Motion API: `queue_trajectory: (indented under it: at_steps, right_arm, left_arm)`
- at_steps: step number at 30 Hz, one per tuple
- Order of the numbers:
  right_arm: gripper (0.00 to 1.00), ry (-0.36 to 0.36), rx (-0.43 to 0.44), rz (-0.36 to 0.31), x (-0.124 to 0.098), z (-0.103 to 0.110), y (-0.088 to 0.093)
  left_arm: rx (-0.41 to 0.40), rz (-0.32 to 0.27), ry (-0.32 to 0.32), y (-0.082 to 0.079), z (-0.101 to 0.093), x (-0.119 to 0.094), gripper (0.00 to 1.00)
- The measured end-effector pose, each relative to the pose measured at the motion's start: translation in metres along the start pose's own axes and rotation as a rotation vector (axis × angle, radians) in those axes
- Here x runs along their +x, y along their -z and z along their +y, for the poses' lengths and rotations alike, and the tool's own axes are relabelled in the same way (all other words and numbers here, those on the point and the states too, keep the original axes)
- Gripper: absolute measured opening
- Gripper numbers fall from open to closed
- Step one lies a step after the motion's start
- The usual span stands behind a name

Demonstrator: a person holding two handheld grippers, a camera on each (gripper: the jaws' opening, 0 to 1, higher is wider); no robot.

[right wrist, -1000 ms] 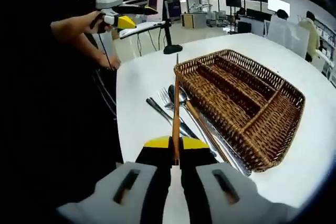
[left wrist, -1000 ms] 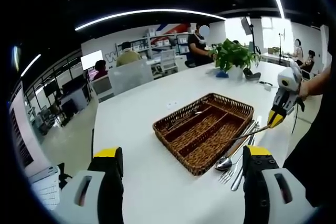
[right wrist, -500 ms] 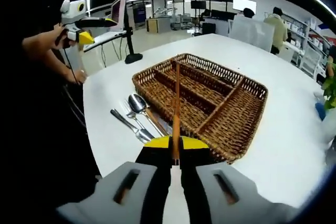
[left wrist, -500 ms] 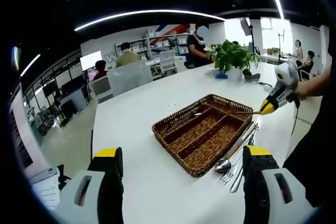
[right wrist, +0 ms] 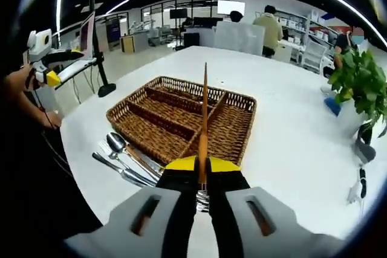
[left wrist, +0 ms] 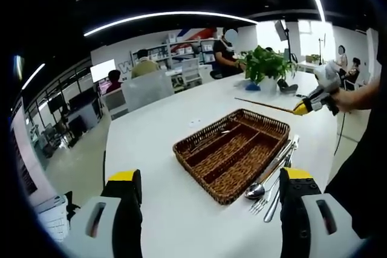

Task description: Arrange the knives, forks, and spoons in their matching storage slots by inserting each utensil handle-first until every utensil is classified and aligned in the correct compartment

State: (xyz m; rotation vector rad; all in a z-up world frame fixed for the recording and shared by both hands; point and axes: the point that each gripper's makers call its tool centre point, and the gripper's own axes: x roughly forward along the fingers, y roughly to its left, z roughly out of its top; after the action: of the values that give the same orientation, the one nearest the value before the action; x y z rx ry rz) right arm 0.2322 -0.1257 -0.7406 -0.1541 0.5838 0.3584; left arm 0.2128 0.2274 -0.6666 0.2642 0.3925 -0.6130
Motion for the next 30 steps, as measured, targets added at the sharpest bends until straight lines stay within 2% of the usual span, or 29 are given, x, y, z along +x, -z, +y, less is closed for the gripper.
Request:
queue_trajectory:
  at_steps: [1, 4, 7, 12, 30]
  right_arm:
    - [0.02, -0.005, 0.021, 0.005, 0.0, 0.0, -0.001]
    - [0.02, 0.049, 0.056, -0.008, -0.001, -0.011, -0.007]
    - [0.02, 0.072, 0.095, -0.001, -0.002, -0.015, -0.01]
    - [0.02, 0.097, 0.153, -0.007, -0.004, -0.02, -0.014]
    - [0.02, 0.098, 0.15, -0.01, 0.007, -0.018, -0.03]
  left_arm:
    - [0.0, 0.001, 0.003, 0.0, -0.001, 0.0, 0.96]
    - [0.001, 0.004, 0.008, 0.003, -0.004, 0.002, 0.96]
    - [0.001, 0.006, 0.014, 0.004, -0.006, 0.002, 0.96]
    - [0.003, 0.0, 0.013, 0.002, -0.002, 0.001, 0.96]
    - [0.002, -0.011, 0.023, -0.001, 0.0, 0.003, 0.98]
